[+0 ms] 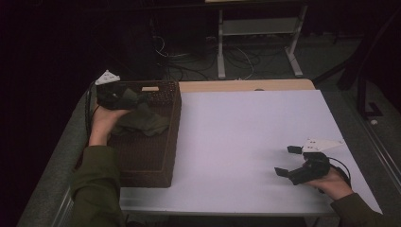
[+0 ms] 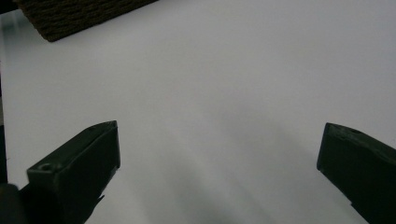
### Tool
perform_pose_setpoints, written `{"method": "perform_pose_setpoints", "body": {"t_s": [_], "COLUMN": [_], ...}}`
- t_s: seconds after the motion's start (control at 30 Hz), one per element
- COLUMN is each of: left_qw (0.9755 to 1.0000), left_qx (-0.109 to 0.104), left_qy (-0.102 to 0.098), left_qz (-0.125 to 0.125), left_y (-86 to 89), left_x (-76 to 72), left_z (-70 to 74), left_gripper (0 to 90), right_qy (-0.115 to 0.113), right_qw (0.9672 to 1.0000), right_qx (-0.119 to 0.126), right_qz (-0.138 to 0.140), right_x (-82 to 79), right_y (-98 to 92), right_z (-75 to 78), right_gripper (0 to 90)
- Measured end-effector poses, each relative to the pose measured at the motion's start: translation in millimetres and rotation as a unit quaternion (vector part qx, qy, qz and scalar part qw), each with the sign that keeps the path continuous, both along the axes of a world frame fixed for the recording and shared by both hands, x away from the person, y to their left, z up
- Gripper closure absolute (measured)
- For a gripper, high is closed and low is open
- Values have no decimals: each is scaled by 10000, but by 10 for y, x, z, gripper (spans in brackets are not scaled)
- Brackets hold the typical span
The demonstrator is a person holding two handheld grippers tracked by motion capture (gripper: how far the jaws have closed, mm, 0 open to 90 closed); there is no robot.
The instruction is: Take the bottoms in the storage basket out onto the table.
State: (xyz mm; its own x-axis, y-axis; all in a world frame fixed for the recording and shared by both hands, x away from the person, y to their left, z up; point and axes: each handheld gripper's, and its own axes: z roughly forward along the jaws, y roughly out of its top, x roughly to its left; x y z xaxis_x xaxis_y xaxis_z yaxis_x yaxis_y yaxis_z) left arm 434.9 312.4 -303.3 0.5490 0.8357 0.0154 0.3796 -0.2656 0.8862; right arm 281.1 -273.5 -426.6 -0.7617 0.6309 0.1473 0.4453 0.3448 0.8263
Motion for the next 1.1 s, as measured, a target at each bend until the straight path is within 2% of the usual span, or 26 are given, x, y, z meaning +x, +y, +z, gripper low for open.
{"method": "perform_pose_setpoints", "body": {"t_s": [0.13,0.2,0.27,0.4,0.53,0.67,0.7,0.83,1.1], "left_qw": [10000,10000,9999,9999,9997,9995,9994,9993,9988], "left_qx": [66,53,126,82,120,33,82,54,217], "left_qy": [-44,-18,7,5,9,-14,-34,-66,34], "left_qz": [-8,-3,32,138,227,314,345,356,448], "left_y": [5,20,42,106,149,185,192,200,217], "left_x": [64,98,133,185,188,181,180,171,160], "left_z": [-37,-67,-99,-147,-222,-283,-302,-331,-399], "left_gripper": [2,2,2,2,2,2,2,1,1], "right_qy": [28,29,30,14,28,48,32,9,25], "right_qw": [10000,10000,10000,10000,10000,9999,10000,9999,9998], "right_qx": [-10,-15,-30,-31,-62,-100,-89,-101,-167], "right_qz": [-8,-10,-6,-5,18,21,18,35,92], "right_x": [9,12,12,14,26,24,19,18,25], "right_y": [1,-3,-4,3,18,21,20,22,44], "right_z": [-8,-13,-16,-14,-24,-29,-26,-23,-40], "right_gripper": [0,0,0,0,0,0,0,0,0]}}
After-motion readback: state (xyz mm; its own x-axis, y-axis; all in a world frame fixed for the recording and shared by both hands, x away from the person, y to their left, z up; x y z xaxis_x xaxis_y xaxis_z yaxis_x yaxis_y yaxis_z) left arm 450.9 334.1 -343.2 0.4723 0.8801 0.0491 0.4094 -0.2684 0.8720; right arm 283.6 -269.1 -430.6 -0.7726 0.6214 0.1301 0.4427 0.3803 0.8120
